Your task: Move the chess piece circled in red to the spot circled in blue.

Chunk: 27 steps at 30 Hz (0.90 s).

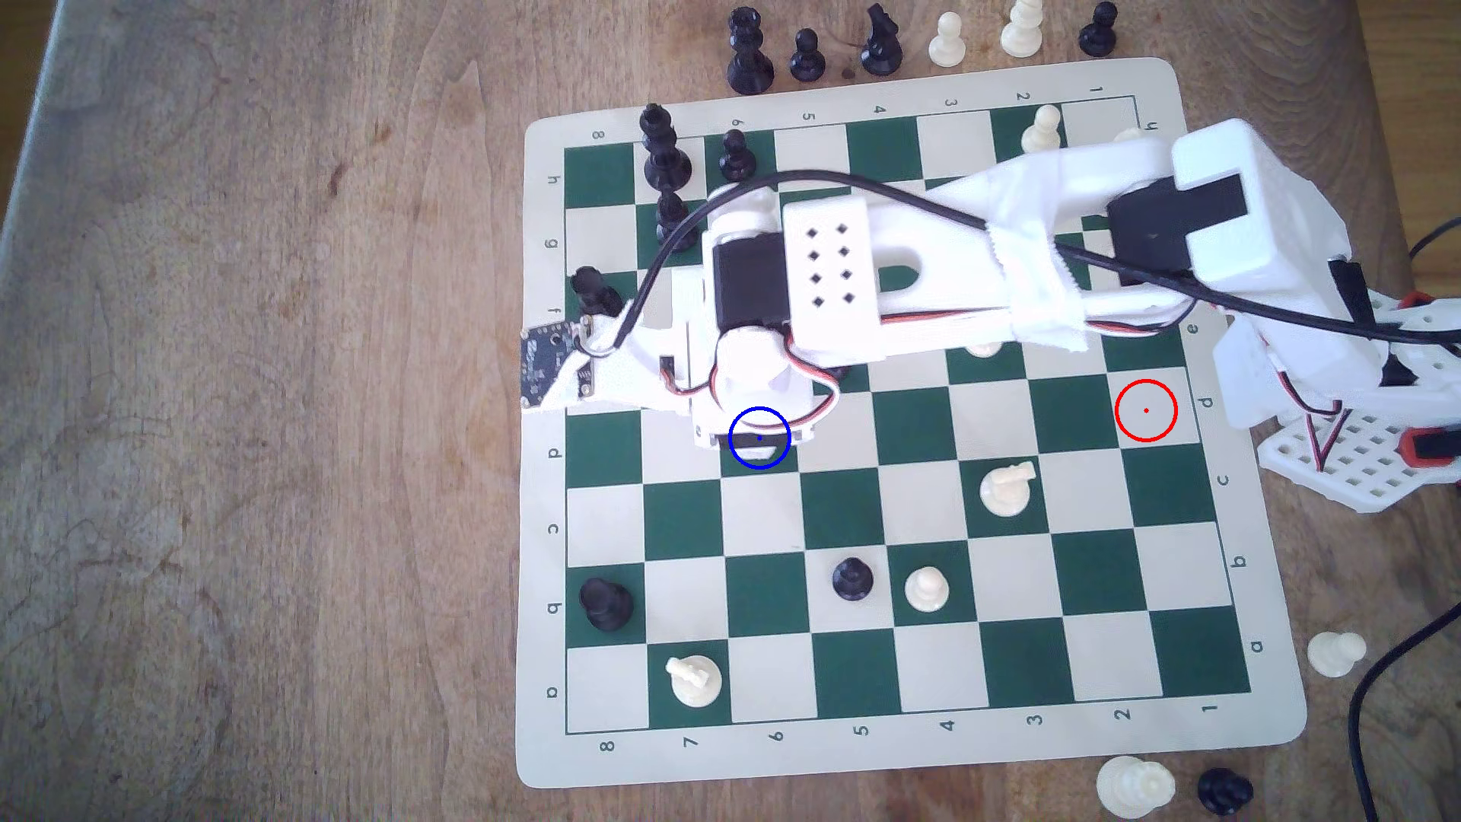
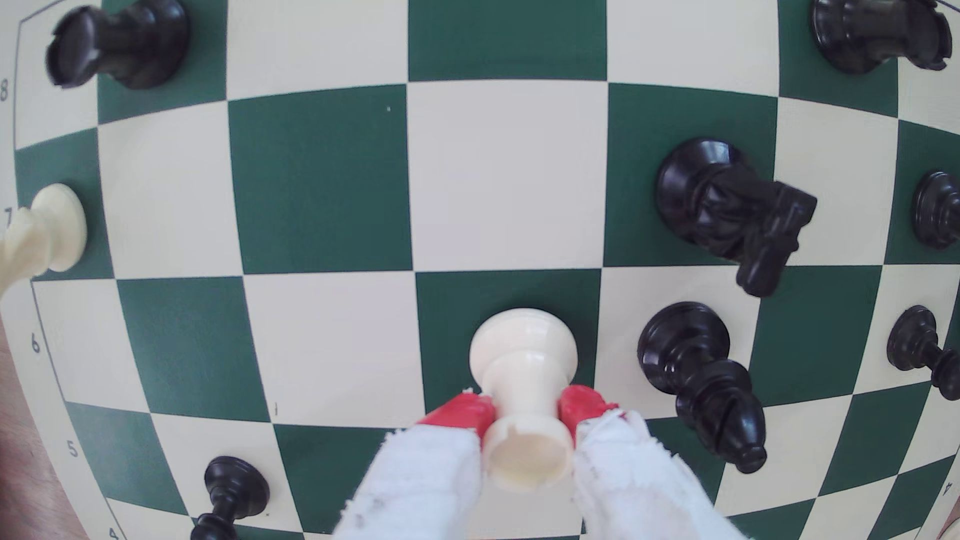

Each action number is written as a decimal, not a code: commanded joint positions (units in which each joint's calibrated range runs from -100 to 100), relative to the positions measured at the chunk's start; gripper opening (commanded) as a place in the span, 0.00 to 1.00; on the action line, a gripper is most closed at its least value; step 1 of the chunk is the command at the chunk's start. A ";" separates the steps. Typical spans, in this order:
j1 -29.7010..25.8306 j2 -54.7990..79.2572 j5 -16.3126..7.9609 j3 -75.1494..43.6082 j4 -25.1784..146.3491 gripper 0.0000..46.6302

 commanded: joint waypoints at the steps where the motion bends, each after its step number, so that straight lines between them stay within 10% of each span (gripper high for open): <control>1: -0.67 -1.62 -0.29 -0.48 -0.39 0.01; 9: -0.67 -1.20 -0.05 -0.21 -0.30 0.02; 27: 0.19 -3.57 -0.24 -0.21 2.15 0.48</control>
